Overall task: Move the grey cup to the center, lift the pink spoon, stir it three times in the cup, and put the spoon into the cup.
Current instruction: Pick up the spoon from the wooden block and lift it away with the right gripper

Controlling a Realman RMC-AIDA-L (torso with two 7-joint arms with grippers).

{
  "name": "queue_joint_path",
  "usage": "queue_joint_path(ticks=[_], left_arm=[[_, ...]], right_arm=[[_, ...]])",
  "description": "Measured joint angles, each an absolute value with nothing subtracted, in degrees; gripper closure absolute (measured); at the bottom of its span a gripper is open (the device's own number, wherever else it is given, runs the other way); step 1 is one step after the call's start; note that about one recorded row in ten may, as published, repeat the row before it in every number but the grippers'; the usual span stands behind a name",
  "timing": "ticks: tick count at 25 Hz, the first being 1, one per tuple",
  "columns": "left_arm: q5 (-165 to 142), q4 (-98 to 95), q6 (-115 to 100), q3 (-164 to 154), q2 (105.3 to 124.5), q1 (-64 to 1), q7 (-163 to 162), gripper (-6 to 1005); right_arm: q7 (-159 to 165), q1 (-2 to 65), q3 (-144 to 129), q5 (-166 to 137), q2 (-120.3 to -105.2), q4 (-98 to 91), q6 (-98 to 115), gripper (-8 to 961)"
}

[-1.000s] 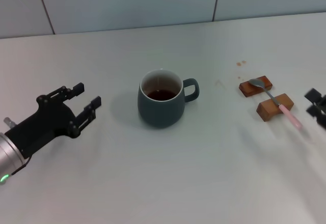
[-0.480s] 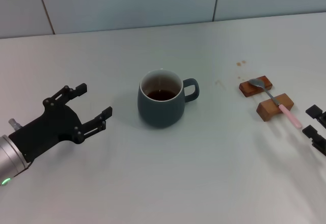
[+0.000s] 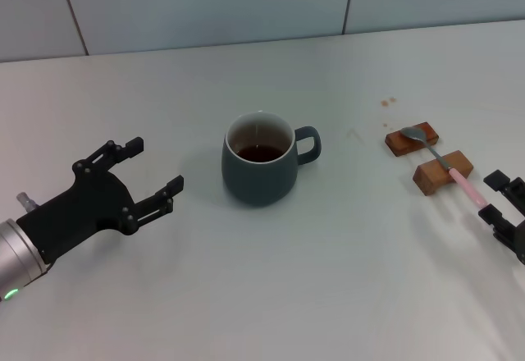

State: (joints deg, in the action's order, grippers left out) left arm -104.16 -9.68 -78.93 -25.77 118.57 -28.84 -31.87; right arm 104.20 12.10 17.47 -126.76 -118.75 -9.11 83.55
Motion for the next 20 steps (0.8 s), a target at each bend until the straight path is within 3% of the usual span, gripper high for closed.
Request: queue_joint_path(ticks=[20], left_arm=[[-104.2, -10.1, -78.9, -26.9, 118.57, -28.7, -31.6, 165]], right_arm=[[104.8, 14.2, 17.7, -126.9, -118.90, -7.5, 79.4, 281]])
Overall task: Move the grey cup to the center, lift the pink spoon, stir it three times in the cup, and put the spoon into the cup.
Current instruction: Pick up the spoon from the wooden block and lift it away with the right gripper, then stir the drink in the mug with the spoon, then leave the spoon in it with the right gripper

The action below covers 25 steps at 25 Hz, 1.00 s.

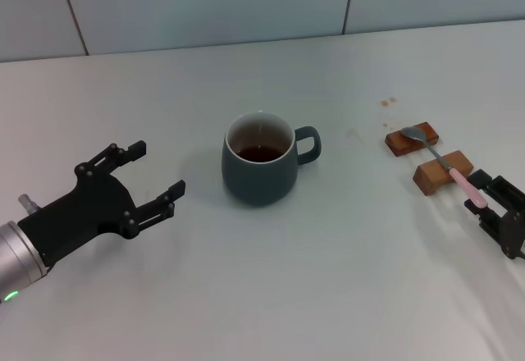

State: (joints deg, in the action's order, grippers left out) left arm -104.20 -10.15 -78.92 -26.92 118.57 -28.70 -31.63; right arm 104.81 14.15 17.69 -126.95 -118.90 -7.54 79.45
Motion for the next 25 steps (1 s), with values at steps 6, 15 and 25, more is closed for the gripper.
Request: queue_joint_path(ticks=[6, 15, 25], left_arm=[[-104.2, -10.4, -78.9, -27.0, 118.63, -28.5, -31.2, 165], [-104.2, -10.4, -78.9, -27.0, 118.66, -28.2, -30.3, 165], [-104.2, -10.4, -79.7, -27.0, 118.65, -28.2, -30.1, 165]], right_arm=[[104.6, 14.3, 17.6, -127.0, -118.93, -7.4, 78.8, 381], [102.9, 14.0, 17.7, -126.9, -118.86, -7.9, 80.5, 787], [93.0, 14.5, 18.4, -121.5, -118.95, -15.7, 95.2, 834]])
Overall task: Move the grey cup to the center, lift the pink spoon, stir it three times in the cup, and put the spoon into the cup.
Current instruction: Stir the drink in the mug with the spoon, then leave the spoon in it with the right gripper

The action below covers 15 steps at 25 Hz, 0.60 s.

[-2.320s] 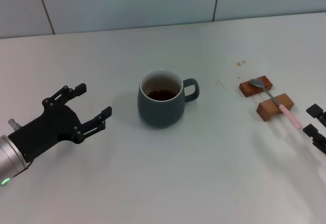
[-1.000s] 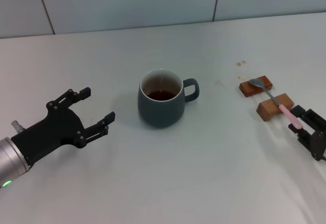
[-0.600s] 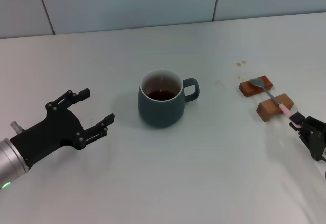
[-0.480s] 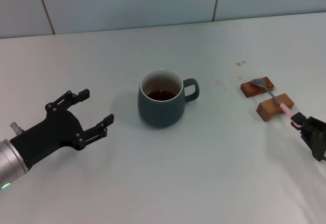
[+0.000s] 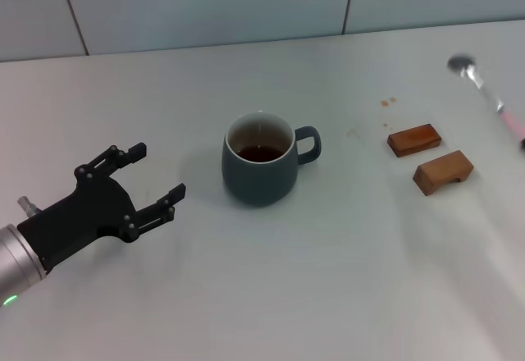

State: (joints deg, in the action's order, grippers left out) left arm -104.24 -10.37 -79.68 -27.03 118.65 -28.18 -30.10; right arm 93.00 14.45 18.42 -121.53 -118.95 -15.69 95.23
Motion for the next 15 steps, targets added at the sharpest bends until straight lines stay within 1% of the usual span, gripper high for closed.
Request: queue_joint_path(ticks=[2, 3, 4, 5, 6, 7, 8, 9, 10, 14, 15], left_arm=[[-104.2, -10.4, -79.7, -27.2, 118.65, -28.3, -30.1, 165], [-104.2, -10.4, -79.7, -27.2, 118.65, -28.3, -30.1, 165], [-104.2, -10.4, -79.7, -27.7, 118.65, -28.5, -30.1, 165], [-104.2, -10.4, -79.7, -28.2, 118.65, -28.6, -30.1, 165], [-104.2, -10.4, -79.7, -28.6, 118.65, -28.8, -30.1, 165], [-104.2, -10.4, -79.7, -28.6, 118.65, -28.8, -30.1, 165], [-104.2, -10.4, -79.7, -28.6, 118.65, -28.8, -30.1, 165], [-104.2, -10.4, -79.2, -29.5, 118.69, -29.2, -30.1, 165], [-104.2, -10.4, -79.1, -29.6, 118.71, -29.3, -30.1, 165], [-104.2, -10.4, -79.0, -29.9, 118.77, -29.4, -30.2, 165], [-104.2, -10.4, -79.0, -29.9, 118.79, -29.4, -30.2, 165]], right_arm=[[92.5, 16.9, 18.4, -120.5, -119.04, -24.8, 102.0, 835], [92.5, 16.9, 18.4, -120.5, -119.04, -24.8, 102.0, 835], [93.7, 19.0, 17.0, -119.5, -118.99, -32.2, 106.4, 835], [93.7, 19.0, 17.0, -119.5, -118.99, -32.2, 106.4, 835], [95.2, 20.1, 15.7, -119.3, -119.02, -36.6, 108.3, 835], [97.9, 22.3, 12.2, -119.2, -119.27, -45.5, 111.0, 835], [97.9, 22.3, 12.2, -119.2, -119.27, -45.5, 111.0, 835], [100.7, 24.2, 8.3, -119.0, -119.62, -53.5, 113.5, 835], [100.7, 24.2, 8.3, -119.0, -119.62, -53.5, 113.5, 835], [110.0, 25.9, -4.0, -114.7, -119.80, -69.2, 116.6, 835], [110.0, 25.9, -4.0, -114.7, -119.80, -69.2, 116.6, 835]])
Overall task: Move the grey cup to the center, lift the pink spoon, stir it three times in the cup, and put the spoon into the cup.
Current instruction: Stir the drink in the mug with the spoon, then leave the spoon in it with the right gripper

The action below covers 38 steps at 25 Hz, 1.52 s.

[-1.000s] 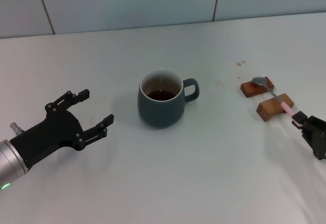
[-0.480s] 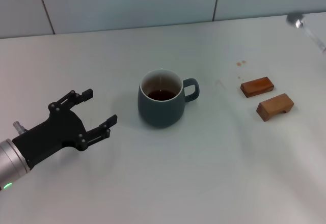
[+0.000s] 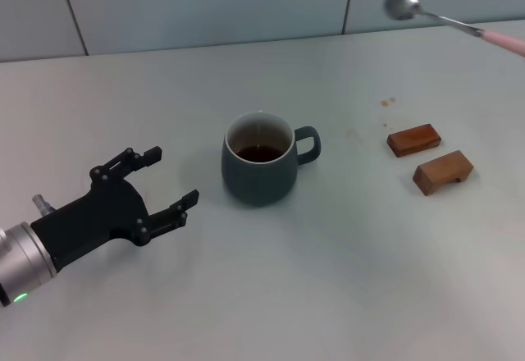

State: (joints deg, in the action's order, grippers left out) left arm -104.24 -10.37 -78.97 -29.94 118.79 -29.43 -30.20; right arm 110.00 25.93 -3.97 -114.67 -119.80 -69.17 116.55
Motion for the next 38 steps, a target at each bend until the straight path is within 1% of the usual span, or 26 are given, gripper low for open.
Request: queue_joint_path(ticks=[4, 5, 8, 9, 10, 12, 13, 14, 15, 16, 17, 18, 19, 20, 23, 24, 25, 29, 38], left_arm=[[-104.2, -10.4, -78.9, -30.1, 118.83, -29.4, -30.3, 165], [-104.2, -10.4, -78.9, -30.1, 118.83, -29.4, -30.3, 165], [-104.2, -10.4, -78.9, -30.2, 118.83, -29.5, -30.3, 165], [-104.2, -10.4, -78.9, -30.2, 118.83, -29.5, -30.3, 165], [-104.2, -10.4, -78.9, -30.2, 118.83, -29.5, -30.3, 165], [-104.2, -10.4, -78.9, -30.3, 118.83, -29.4, -30.3, 165], [-104.2, -10.4, -78.9, -30.5, 118.83, -29.5, -30.3, 165], [-104.2, -10.4, -78.9, -30.5, 118.83, -29.5, -30.3, 165], [-104.2, -10.4, -78.9, -30.6, 118.82, -29.5, -30.3, 165], [-104.2, -10.4, -78.9, -30.6, 118.82, -29.5, -30.3, 165], [-104.2, -10.4, -78.9, -30.7, 118.82, -29.6, -30.3, 165], [-104.2, -10.4, -78.9, -30.7, 118.82, -29.6, -30.3, 165], [-104.2, -10.4, -78.9, -30.7, 118.82, -29.6, -30.4, 165], [-104.2, -10.4, -78.9, -30.7, 118.82, -29.6, -30.4, 165], [-104.2, -10.4, -78.9, -30.9, 118.79, -29.6, -30.5, 165], [-104.2, -10.4, -78.9, -31.4, 118.76, -29.5, -30.7, 165], [-104.2, -10.4, -78.9, -31.5, 118.76, -29.5, -30.7, 165], [-104.2, -10.4, -78.9, -32.3, 118.74, -29.5, -30.8, 165], [-104.2, -10.6, -78.9, -33.1, 118.67, -30.0, -31.4, 165]], right_arm=[[121.3, 25.1, -18.7, -111.7, -119.89, -87.8, 115.5, 835], [121.3, 25.1, -18.7, -111.7, -119.89, -87.8, 115.5, 835], [127.7, 25.0, -26.9, -113.4, -119.65, -97.5, 113.6, 835], [131.3, 25.1, -32.1, -116.7, -119.44, -103.4, 112.2, 835], [131.3, 25.1, -32.1, -116.7, -119.44, -103.4, 112.2, 835], [136.8, 26.7, -40.7, -122.9, -119.28, -111.9, 111.5, 835], [136.8, 26.7, -40.7, -122.9, -119.28, -111.9, 111.5, 835], [140.4, 28.9, -44.4, -126.2, -118.91, -114.5, 111.9, 835], [140.4, 28.9, -44.4, -126.2, -118.91, -114.5, 111.9, 835], [142.2, 30.3, -46.1, -128.0, -118.66, -115.2, 112.3, 835], [144.9, 33.4, -48.8, -131.3, -118.04, -115.4, 113.6, 835], [144.9, 33.4, -48.8, -131.3, -118.04, -115.4, 113.6, 835], [146.4, 36.4, -50.7, -133.7, -117.68, -114.7, 114.7, 835], [146.4, 36.4, -50.7, -133.7, -117.68, -114.7, 114.7, 835], [147.8, 40.3, -52.9, -136.8, -117.59, -112.1, 115.5, 835], [148.1, 42.5, -53.5, -138.0, -117.56, -109.7, 115.9, 835], [148.1, 42.5, -53.5, -138.0, -117.56, -109.7, 115.9, 835], [148.3, 47.2, -54.3, -140.0, -117.47, -102.5, 115.9, 835], [147.7, 50.4, -58.2, -143.4, -117.52, -93.2, 112.0, 836]])
